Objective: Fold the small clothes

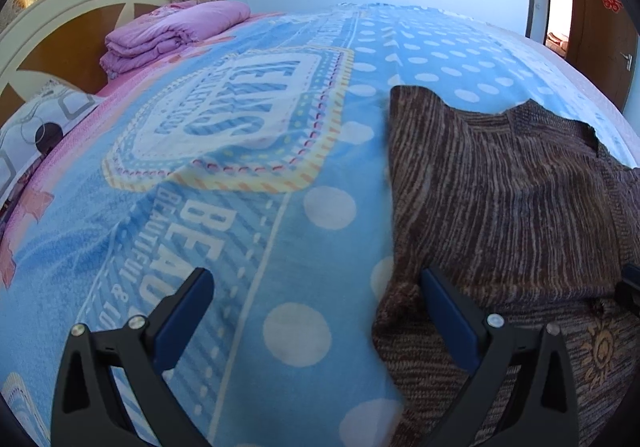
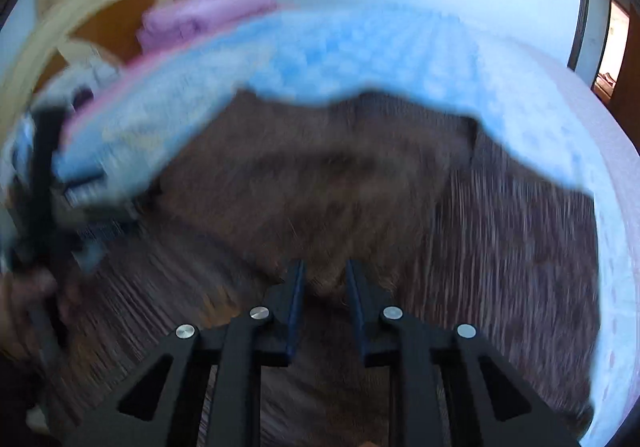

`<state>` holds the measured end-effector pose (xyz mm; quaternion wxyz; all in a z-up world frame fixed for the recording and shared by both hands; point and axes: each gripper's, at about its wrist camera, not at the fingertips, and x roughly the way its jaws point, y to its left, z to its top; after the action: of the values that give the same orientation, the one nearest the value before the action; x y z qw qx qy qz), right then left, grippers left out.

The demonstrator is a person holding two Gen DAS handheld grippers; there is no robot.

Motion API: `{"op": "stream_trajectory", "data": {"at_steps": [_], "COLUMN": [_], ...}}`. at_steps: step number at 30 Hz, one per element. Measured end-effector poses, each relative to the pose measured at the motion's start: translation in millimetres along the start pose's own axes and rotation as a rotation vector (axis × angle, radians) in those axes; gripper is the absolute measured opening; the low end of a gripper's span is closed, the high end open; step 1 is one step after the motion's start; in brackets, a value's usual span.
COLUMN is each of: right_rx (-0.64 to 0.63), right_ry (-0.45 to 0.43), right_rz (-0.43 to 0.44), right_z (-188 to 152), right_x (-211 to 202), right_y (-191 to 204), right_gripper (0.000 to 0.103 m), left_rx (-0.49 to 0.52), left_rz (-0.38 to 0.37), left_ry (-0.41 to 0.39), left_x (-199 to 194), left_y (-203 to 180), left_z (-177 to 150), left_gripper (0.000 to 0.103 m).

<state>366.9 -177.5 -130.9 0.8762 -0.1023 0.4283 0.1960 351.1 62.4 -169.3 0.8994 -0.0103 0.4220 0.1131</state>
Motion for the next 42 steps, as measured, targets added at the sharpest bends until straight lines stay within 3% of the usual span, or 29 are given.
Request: {"op": "stream_trajectory", "data": {"at_steps": [5, 8, 9, 10, 12, 13, 17, 22, 26, 30, 33, 35, 36, 37, 39, 42], "right_rx": [0.045, 0.062, 0.070, 0.074, 0.076, 0.073, 0.038, 0.109, 0.197, 0.232, 0.269, 0.321, 0.311, 0.316, 0.374, 0.376], "right_ry": [-0.056, -0.084, -0.092, -0.098, -0.113, -0.115, -0.085, -0.031, -0.084, -0.149, -0.053, -0.072, -0.056, -0.058, -0.061, -0.053], "right_rz": [-0.010, -0.030, -0.030, -0.035, -0.037, -0.030, -0.043, -0.096, -0.079, -0.084, -0.190, -0.180, -0.265, -0.276, -0.208, -0.206], "right_z": [-6.9, -13.5, -17.1, -19.3, -27.6, -31.7, -44.2, -63.0, -75.9, -70.4, -72.7, -77.1, -78.7, -81.1, -89.7, -96.5], "right_x": [-23.7, -37.7, -42.3, -46.2, -52.4, -53.4, -49.2, -49.5, -72.2, -79.4, -58.2, -64.3, -68.9, -72.6, -78.7, -85.9], "right_y": [-7.7, -16.6, -19.1, -20.6, -20.9, -19.9, -11.2, -36.2, -75.1, -106.0, -132.9, -145.4, -145.8, -147.6, -155.7, -149.4], "right_gripper": [0.022, 0.022, 0.026, 0.037, 0.049, 0.049, 0.049, 0.049, 0.049, 0.049, 0.047, 0.044, 0.044, 0.044, 0.044, 0.045], "left_rx": [-0.029, -0.063, -0.082, -0.084, -0.055, -0.032, 0.057, -0.023, -0.053, -0.022, -0.023, -0.016, -0.010, -0.008, 0.003, 0.027], "left_rz": [-0.023, -0.113, -0.152, -0.151, -0.163, -0.165, -0.079, -0.056, -0.066, -0.024, -0.028, -0.001, -0.001, -0.003, -0.004, 0.000], "left_ry": [0.020, 0.019, 0.020, 0.018, 0.002, -0.006, 0.051, 0.038, 0.034, 0.031, 0.028, 0.022, 0.013, 0.009, 0.009, 0.000], "left_x": [0.1, -5.7, -10.4, -12.6, -20.5, -23.1, -10.9, -13.8, -16.3, -18.0, -21.5, -27.3, -31.6, -33.3, -37.6, -46.6], "left_y": [8.4, 20.1, 26.9, 27.9, 23.3, 18.5, -2.8, 12.8, 20.2, 13.4, 18.1, 22.9, 26.1, 27.3, 28.3, 24.9], "left_z": [-4.7, -9.2, -13.8, -16.0, -21.4, -22.5, -20.2, -21.0, -26.6, -28.5, -32.5, -39.3, -44.8, -46.5, -51.5, -56.8], "left_gripper": [0.103, 0.103, 0.103, 0.103, 0.103, 0.103, 0.103, 0.103, 0.103, 0.103, 0.103, 0.103, 0.103, 0.103, 0.103, 0.103]}}
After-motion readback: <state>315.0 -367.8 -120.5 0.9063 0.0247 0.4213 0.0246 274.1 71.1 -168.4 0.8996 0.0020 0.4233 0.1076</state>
